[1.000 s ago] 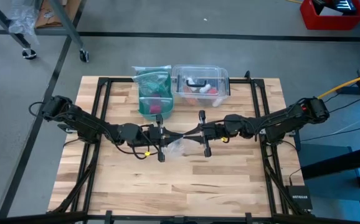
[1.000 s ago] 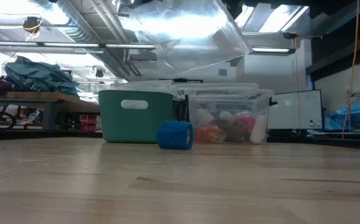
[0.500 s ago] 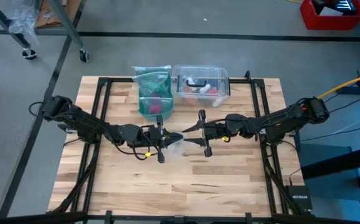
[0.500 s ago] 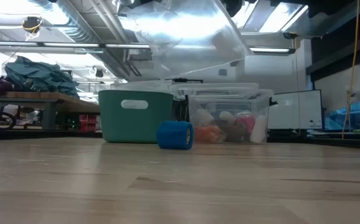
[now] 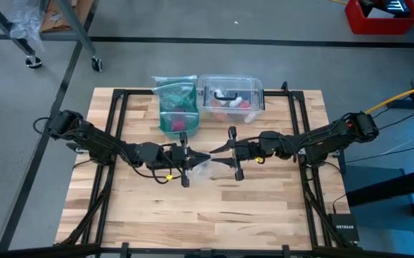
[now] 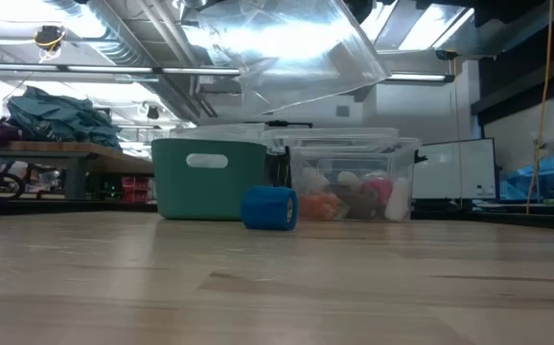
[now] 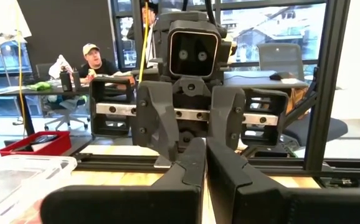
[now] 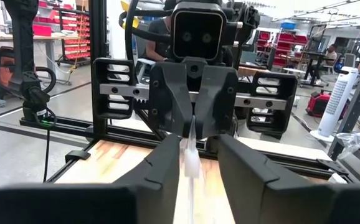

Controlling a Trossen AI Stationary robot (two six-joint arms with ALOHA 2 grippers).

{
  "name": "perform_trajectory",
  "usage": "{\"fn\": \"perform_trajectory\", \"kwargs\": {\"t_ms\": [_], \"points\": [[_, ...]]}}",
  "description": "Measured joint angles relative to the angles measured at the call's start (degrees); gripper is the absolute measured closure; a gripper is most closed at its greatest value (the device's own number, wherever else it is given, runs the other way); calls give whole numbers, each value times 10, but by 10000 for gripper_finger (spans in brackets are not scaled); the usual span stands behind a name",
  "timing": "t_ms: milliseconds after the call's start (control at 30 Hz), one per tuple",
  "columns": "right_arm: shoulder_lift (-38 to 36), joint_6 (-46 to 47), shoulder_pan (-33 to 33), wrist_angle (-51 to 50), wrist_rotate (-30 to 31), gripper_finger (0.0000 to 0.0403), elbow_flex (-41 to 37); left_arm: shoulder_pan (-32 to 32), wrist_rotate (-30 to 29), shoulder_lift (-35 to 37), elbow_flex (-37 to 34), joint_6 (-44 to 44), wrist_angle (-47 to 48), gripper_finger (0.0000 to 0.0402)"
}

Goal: Roll bandage
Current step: Open the transparent zip bag

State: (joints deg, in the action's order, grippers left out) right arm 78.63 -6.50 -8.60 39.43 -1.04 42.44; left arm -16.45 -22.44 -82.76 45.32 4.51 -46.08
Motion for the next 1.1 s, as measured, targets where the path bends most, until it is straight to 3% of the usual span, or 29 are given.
{"fn": "perform_trajectory", "kwargs": {"t_ms": [200, 733, 1100], "points": [[0, 0, 0, 2, 0, 321, 0, 2, 0, 0, 0, 0, 0, 401], [0, 0, 0, 1, 11, 328, 0, 16, 30, 0, 0, -13, -9, 401], [0, 0, 0, -16, 10, 386, 0, 14, 30, 0, 0, -3, -23, 401]]}}
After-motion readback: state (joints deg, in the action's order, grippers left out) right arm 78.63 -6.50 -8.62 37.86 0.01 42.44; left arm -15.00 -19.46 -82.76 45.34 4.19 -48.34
